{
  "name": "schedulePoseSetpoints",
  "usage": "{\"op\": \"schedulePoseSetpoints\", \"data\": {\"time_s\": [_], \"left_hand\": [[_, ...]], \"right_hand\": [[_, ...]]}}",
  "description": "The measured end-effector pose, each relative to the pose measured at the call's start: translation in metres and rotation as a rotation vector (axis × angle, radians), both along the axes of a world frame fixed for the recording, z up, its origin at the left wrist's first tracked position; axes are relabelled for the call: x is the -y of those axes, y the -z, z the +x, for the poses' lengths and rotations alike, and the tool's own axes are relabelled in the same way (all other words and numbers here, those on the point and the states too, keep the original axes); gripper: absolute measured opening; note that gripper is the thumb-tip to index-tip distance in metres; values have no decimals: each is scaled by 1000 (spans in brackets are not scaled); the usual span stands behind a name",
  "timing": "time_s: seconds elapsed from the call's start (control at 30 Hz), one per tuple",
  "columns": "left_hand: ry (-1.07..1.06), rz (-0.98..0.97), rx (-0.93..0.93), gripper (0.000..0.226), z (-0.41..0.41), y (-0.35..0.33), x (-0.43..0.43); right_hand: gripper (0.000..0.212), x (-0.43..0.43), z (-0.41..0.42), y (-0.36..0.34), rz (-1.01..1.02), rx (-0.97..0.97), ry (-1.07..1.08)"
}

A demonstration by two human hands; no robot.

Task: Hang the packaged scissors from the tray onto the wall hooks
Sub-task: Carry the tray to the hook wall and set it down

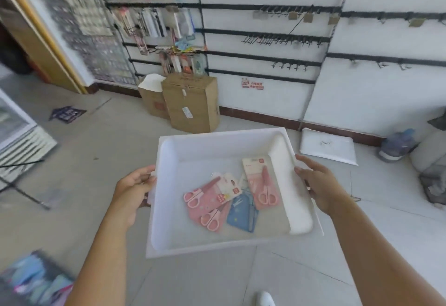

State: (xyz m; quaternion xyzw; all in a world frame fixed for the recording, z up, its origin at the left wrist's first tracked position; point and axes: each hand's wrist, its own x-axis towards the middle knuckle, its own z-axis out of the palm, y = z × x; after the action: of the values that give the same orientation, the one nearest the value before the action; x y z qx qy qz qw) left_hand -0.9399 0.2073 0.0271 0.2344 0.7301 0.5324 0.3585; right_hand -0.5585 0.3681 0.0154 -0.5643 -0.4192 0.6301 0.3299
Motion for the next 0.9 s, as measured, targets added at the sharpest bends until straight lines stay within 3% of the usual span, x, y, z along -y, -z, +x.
{"op": "schedulePoseSetpoints", "data": {"time_s": [0.43,0.9], "left_hand": [[-327,-13,30,30,-107,16,-110],[-378,18,-30,29,-328,4,-275]], "right_hand": [[35,-172,-164,4,-33,34,-178],[33,-324,-394,-11,2,12,-192]]}}
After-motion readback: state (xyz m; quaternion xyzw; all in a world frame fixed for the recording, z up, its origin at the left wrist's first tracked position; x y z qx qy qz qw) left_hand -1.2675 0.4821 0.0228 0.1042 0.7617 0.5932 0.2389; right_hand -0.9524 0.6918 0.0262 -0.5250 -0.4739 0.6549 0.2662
